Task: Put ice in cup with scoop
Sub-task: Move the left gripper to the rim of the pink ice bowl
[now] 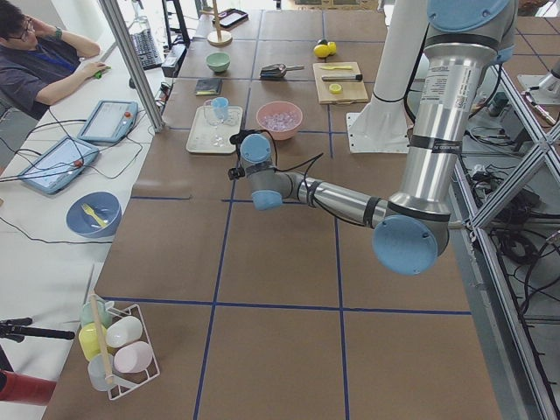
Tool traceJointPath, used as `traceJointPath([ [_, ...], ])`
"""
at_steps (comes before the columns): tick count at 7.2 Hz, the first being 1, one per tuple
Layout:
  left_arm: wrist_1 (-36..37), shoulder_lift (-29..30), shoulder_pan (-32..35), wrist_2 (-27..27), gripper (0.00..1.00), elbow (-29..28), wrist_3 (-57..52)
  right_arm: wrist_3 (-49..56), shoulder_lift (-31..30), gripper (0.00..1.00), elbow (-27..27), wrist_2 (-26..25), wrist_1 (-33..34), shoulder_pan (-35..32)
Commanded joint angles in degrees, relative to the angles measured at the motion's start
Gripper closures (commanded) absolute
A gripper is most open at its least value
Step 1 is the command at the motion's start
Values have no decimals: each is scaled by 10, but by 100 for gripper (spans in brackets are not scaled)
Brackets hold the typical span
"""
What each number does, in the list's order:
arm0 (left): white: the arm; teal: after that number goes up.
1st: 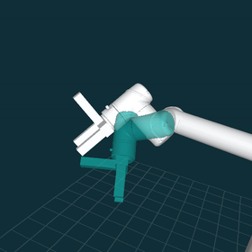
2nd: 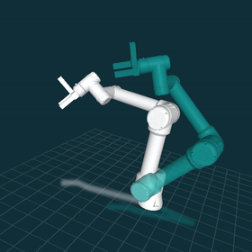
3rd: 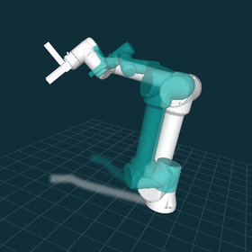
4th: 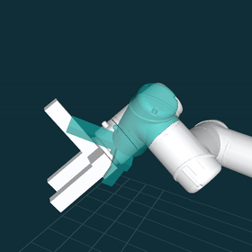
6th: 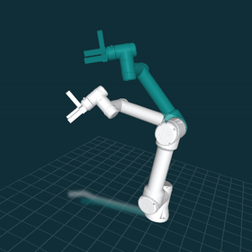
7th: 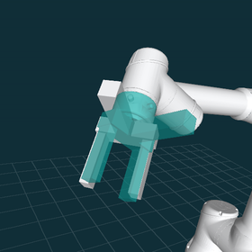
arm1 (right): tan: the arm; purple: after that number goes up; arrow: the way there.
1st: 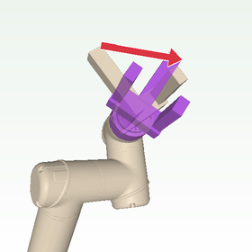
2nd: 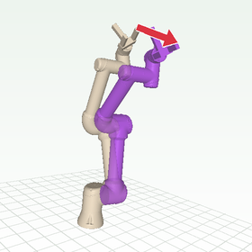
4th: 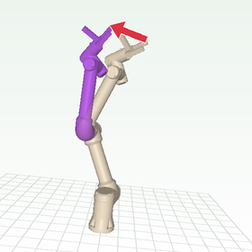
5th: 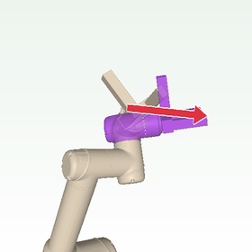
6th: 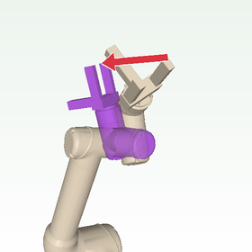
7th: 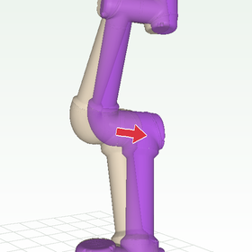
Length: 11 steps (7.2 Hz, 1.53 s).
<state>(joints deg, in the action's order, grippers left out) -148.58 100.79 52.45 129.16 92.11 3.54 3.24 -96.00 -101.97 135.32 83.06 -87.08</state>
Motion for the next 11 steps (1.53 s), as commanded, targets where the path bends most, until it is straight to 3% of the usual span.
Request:
traceJointPath([
  [1,-9,52,-122,-116,0,-6,-1,-2,0,0,-2,0,0,2],
  [4,-8,99,-184,-119,0,-32,-38,-2,0,0,-2,1,0,3],
  [7,-67,137,-188,-118,0,-108,-92,-2,0,0,-3,5,0,3],
  [11,-97,150,-189,-118,0,-123,-74,-2,0,0,-3,6,0,3],
])
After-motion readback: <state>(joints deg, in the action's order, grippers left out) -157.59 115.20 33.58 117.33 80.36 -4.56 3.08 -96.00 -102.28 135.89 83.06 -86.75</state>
